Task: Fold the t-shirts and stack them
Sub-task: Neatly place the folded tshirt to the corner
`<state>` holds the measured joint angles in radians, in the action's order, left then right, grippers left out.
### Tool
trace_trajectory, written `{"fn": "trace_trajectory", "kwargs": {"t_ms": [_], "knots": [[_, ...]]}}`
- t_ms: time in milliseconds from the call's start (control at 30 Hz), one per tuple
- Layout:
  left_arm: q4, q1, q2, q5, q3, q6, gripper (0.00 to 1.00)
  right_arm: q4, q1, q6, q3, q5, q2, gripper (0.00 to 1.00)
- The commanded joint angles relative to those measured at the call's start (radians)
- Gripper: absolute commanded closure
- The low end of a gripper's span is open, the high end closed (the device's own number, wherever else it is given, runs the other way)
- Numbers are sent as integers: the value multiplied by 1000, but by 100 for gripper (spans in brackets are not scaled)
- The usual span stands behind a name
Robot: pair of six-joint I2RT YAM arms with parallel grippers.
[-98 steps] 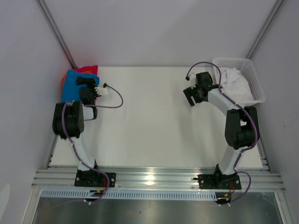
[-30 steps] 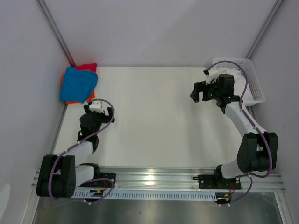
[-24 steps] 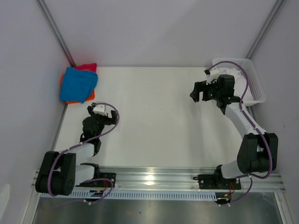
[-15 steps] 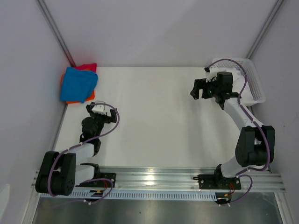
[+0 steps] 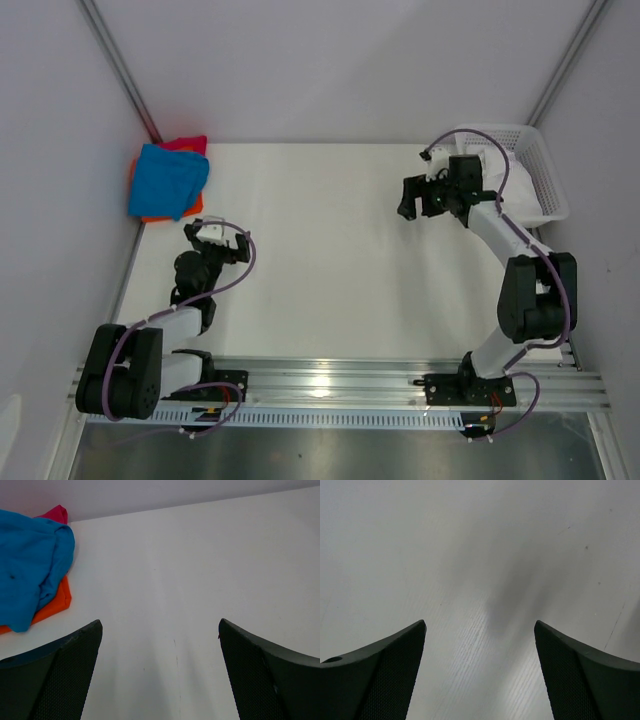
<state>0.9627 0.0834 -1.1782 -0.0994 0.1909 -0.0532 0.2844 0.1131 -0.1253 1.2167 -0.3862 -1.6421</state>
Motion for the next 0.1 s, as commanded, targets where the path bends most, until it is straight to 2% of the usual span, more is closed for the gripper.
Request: {"fn": "trace_trajectory", "kwargs": {"t_ms": [0,67], "knots": [[61,6,2,-2,-5,-7,1,32,48,-37,64,68,2,10],[61,6,2,-2,-4,-8,1,16,83,-54,47,96,13,4]]}}
